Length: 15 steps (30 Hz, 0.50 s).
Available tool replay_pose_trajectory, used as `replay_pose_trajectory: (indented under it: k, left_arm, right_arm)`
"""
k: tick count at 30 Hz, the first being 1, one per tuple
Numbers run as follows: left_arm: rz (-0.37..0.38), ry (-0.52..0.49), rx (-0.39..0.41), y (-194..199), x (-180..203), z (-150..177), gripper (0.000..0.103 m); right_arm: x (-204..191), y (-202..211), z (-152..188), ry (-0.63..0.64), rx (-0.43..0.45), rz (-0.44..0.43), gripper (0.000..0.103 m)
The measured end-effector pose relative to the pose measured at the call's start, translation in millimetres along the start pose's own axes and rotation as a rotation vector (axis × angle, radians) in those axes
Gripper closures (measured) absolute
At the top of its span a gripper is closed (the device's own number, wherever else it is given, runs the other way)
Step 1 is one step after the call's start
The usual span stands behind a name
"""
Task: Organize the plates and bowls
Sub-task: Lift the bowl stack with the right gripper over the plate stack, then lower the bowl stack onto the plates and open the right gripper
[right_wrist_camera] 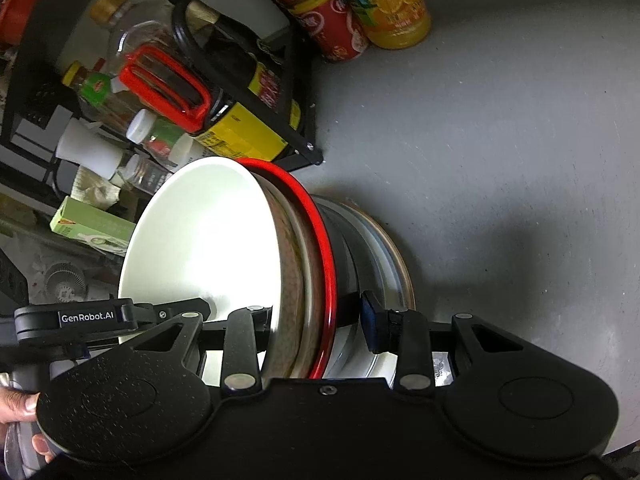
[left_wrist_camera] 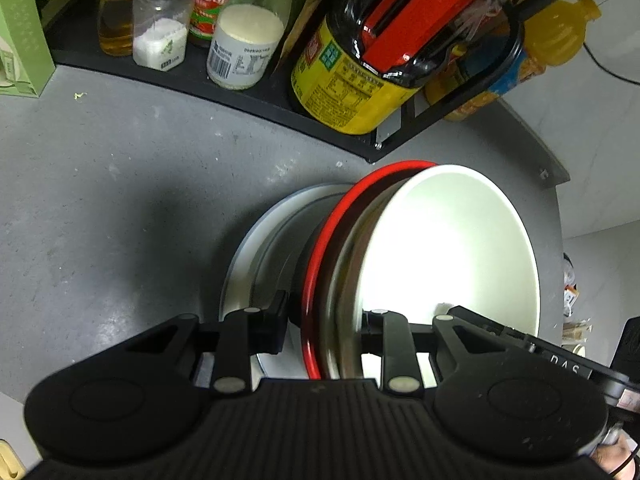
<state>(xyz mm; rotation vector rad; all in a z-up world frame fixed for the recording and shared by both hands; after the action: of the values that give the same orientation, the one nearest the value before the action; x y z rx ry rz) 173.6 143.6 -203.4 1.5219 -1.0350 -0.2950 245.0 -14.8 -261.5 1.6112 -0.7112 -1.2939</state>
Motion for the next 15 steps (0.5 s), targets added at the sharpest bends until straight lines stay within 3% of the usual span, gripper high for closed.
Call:
replay_pose_trajectory:
  k: [15]
  left_arm:
    - [0.002,-0.016,-0.029,-4.7,-3.0,-5.2,0.076]
  right_arm:
    - [3.6,-4.7,3.9,-0.041,-0.007,0.004,0.068]
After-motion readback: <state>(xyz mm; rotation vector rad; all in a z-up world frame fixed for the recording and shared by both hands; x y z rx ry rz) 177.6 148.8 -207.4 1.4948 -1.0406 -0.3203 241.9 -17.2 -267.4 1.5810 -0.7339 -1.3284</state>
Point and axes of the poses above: each gripper's, at about its wrist camera, not at the fingertips, and y roughly against the way its jaws point, x to its right, z to its underside, the point moved 8 cm from there along -y, roughly the way its jaws point, and after that the axes turned 11 degrees about -y, right-handed, at the moved point
